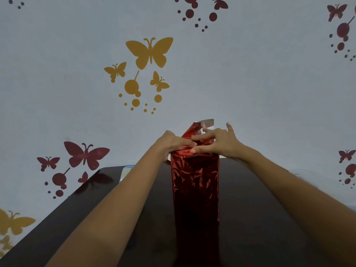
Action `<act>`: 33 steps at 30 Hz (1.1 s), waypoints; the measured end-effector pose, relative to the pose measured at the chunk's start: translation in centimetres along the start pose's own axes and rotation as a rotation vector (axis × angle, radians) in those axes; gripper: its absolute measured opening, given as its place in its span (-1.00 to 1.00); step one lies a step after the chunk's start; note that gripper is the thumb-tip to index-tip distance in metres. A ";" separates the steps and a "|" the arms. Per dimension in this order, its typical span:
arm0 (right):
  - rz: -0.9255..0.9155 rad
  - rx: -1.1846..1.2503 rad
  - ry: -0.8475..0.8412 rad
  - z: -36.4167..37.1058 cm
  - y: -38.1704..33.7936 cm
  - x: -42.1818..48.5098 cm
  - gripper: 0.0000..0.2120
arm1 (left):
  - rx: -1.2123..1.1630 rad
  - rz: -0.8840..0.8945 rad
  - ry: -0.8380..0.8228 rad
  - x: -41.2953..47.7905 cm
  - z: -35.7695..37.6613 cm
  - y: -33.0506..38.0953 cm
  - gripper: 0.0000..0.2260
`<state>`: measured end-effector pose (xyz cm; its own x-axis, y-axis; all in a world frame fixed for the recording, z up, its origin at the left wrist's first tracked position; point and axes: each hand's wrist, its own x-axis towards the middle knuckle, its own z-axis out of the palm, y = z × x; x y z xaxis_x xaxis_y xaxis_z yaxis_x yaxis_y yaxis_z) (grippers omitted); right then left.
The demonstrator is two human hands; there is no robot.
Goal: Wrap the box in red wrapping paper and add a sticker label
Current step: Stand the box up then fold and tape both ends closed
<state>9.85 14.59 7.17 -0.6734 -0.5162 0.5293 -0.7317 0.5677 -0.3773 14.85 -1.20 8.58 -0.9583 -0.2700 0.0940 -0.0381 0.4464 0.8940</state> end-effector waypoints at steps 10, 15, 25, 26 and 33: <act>0.074 0.255 -0.272 1.0 1.4 1.1 -0.33 | -0.193 -0.101 -0.064 0.2 -0.4 -0.4 -0.54; 0.056 0.281 -0.303 0.7 0.6 0.5 -0.37 | -0.264 -0.112 -0.076 0.4 0.6 -0.7 -0.21; -0.089 0.635 0.240 0.5 1.8 -1.6 -0.80 | -0.335 -0.089 -0.017 0.4 1.2 -1.0 -0.22; -0.108 0.596 0.177 0.6 1.8 -1.5 -0.81 | -0.328 -0.087 -0.016 0.3 1.3 -1.0 -0.22; 0.006 0.472 -0.138 0.1 2.4 0.0 -0.68 | -0.272 -0.080 0.000 0.8 1.4 -1.7 -0.20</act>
<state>8.08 15.93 6.21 -0.6621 -0.6119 0.4326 -0.6743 0.2346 -0.7002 13.80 -0.99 6.56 -0.9554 -0.2947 0.0186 -0.0359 0.1784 0.9833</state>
